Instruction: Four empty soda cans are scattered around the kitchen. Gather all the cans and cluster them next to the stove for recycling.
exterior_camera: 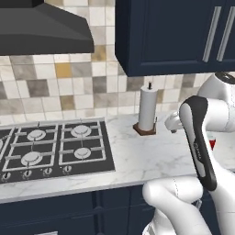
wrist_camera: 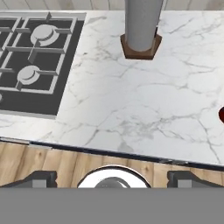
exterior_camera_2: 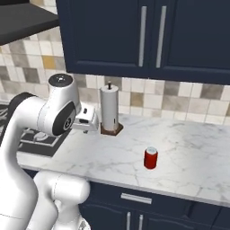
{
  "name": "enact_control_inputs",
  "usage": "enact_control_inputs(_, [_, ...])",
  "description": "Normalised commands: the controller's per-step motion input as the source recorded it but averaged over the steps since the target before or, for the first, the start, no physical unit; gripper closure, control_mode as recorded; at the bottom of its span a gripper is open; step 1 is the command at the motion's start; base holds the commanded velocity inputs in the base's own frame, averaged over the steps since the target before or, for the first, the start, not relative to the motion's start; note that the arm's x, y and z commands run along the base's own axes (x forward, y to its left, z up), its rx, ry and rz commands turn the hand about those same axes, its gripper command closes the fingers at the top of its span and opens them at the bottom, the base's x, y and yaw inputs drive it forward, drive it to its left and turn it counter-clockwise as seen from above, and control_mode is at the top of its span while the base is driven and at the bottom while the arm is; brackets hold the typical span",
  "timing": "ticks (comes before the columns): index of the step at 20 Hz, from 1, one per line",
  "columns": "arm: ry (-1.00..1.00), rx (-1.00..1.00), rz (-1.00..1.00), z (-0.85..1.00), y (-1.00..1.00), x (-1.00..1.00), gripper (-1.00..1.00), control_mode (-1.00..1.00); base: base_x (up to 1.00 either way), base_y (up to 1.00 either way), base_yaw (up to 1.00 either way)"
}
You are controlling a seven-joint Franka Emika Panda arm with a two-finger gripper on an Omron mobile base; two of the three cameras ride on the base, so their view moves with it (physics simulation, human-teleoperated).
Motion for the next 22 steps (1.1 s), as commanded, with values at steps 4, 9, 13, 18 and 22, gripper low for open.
enact_control_inputs(4, [0.0, 0.0, 0.0, 0.0, 0.0, 0.0, -1.0, 1.0, 0.54, 0.02, 0.0])
enact_control_inputs(9, [0.0, 0.0, 0.0, 0.0, 0.0, 0.0, -1.0, 1.0, 0.13, 0.0, 0.0])
enact_control_inputs(13, [0.0, 0.0, 0.0, 0.0, 0.0, 0.0, -1.0, -1.0, 0.0, 0.0, 0.0])
enact_control_inputs(18, [-0.01, 0.0, 0.0, 0.0, -0.05, 0.0, -1.0, -1.0, 0.0, 0.0, 0.0])
enact_control_inputs(22, [-0.05, 0.04, 0.11, -0.01, -0.27, -0.03, -1.0, -1.0, 0.0, 0.0, 0.0])
